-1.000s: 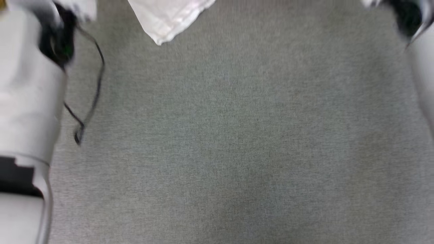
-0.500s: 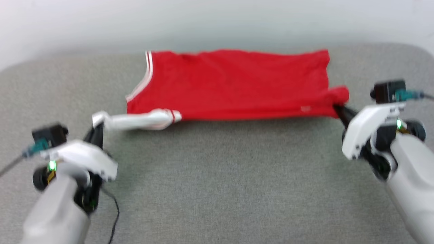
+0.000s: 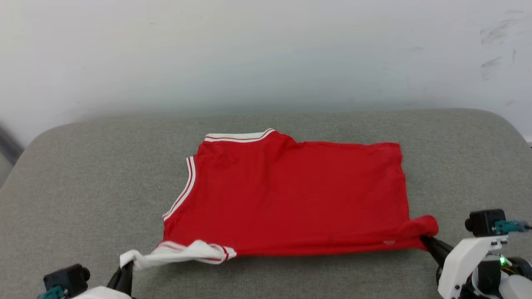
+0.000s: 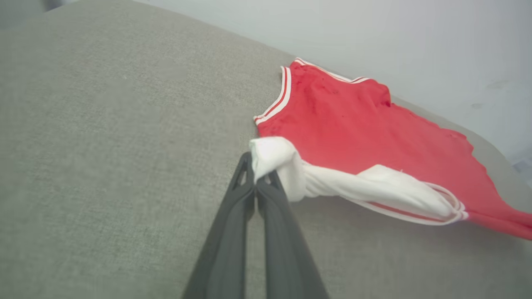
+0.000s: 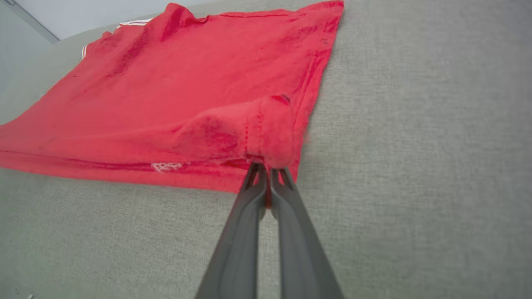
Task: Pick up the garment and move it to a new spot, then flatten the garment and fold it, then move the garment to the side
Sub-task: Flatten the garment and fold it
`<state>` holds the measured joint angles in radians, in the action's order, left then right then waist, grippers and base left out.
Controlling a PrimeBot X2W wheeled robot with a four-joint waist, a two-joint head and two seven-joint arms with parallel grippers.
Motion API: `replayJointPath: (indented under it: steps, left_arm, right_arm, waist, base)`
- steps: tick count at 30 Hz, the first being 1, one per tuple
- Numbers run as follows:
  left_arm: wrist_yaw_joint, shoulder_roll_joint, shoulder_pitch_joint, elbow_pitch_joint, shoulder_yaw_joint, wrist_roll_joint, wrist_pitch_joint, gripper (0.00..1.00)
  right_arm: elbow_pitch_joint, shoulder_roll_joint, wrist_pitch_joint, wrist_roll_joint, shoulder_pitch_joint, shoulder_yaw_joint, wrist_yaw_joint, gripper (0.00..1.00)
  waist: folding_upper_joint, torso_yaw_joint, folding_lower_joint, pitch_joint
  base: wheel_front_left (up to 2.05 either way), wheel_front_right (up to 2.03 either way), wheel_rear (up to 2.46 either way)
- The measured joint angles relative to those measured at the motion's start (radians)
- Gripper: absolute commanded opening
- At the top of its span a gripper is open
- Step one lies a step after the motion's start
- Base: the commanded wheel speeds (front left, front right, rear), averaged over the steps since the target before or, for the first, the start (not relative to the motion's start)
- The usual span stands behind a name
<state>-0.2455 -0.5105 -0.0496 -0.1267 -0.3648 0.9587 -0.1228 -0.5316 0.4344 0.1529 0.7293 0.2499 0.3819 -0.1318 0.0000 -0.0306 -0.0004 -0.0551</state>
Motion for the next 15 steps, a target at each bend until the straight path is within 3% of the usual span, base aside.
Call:
replayJointPath:
  steps: [5,7,11,15]
  left_arm:
    - [-0.111,-0.031,-0.158,0.191,0.015,0.020,0.042,0.00]
    - [-0.137,-0.050,-0.200,0.242,0.018,0.026,0.063,0.00]
    - [-0.150,-0.066,-0.218,0.296,0.029,0.033,0.072,0.00]
    - [-0.113,-0.066,-0.140,0.286,0.018,0.020,0.076,0.00]
  right_arm:
    - [0.097,-0.018,0.057,-0.045,-0.149,-0.093,0.000,0.00]
    - [0.130,-0.033,0.081,-0.068,-0.197,-0.135,0.000,0.00]
    - [0.194,-0.068,0.138,-0.110,-0.246,-0.213,0.000,0.00]
    - [0.227,-0.110,0.183,-0.159,-0.247,-0.265,0.000,0.00]
  waist:
    - [0.0000,0.000,0.0000,-0.009]
    - [0.0000,0.002,0.0001,-0.010]
    - [0.0000,0.005,0.0002,0.002]
    - [0.0000,0.003,0.0002,0.026]
  base:
    - [0.00,0.00,0.00]
    - [0.00,0.00,0.00]
    - [0.00,0.00,0.00]
    - [0.00,0.00,0.00]
